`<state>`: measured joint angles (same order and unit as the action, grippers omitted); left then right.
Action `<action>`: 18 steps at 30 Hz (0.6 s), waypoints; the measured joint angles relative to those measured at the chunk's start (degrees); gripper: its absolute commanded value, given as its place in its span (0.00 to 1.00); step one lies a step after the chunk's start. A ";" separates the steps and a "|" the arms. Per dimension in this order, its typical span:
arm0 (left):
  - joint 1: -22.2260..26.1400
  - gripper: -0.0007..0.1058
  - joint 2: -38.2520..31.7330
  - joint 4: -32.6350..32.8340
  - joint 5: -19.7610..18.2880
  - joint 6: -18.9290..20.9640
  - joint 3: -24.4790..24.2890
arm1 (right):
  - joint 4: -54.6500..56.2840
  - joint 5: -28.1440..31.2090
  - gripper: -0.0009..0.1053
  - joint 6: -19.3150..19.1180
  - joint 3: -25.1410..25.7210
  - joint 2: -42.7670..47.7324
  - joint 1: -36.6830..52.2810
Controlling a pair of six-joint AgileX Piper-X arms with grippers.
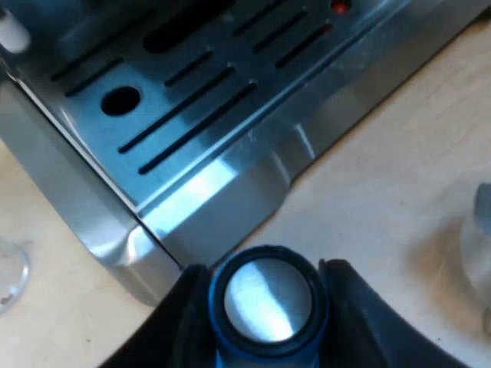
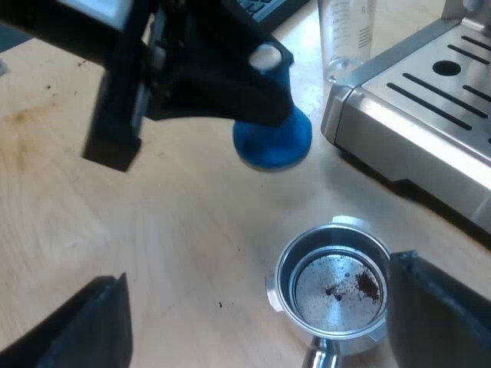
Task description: Grind coffee beans and then tamp
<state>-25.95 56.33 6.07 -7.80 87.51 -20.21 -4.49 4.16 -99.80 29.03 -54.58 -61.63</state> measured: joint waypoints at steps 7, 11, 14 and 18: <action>0.00 0.01 7.92 -6.43 -0.11 0.00 0.00 | -0.50 0.00 0.67 0.00 0.00 -0.38 0.00; 0.00 0.01 11.15 -9.18 -0.09 0.00 0.00 | -0.50 0.00 0.67 0.00 0.00 -0.38 0.00; 0.00 0.01 12.99 -10.69 -0.23 0.00 0.00 | -0.50 0.00 0.67 0.00 0.00 -0.38 0.00; 0.00 0.01 15.65 -12.48 -0.53 0.00 0.00 | -0.50 0.00 0.67 0.00 0.00 -0.38 0.00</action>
<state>-25.95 71.98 -6.41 -8.33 87.51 -20.21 -4.99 4.16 -99.80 29.03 -54.95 -61.63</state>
